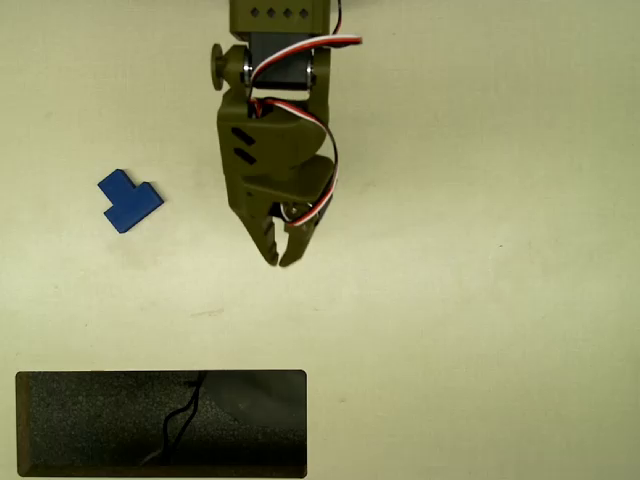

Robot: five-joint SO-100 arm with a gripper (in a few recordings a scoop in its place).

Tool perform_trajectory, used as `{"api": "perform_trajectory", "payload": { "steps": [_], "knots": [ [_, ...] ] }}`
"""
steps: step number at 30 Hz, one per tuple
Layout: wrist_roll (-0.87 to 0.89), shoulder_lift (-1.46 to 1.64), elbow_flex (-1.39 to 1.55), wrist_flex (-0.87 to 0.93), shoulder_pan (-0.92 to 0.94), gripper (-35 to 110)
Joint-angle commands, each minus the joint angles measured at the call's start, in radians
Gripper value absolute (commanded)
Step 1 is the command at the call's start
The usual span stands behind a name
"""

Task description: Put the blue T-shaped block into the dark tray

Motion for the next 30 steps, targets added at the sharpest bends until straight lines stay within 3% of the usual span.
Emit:
{"api": "perform_trajectory", "payload": {
  "steps": [1, 5, 10, 20, 30],
  "knots": [
    [-0.049, 0.041, 0.003, 0.196, 0.046, 0],
    [-0.124, 0.043, 0.025, 0.433, 0.097, 0],
    [-0.27, 0.028, 0.048, 0.578, 0.224, 0],
    [-0.525, -0.253, -0.081, 0.387, 0.529, 0],
    [-0.569, -0.483, -0.268, 0.345, 0.591, 0]
  ]
}}
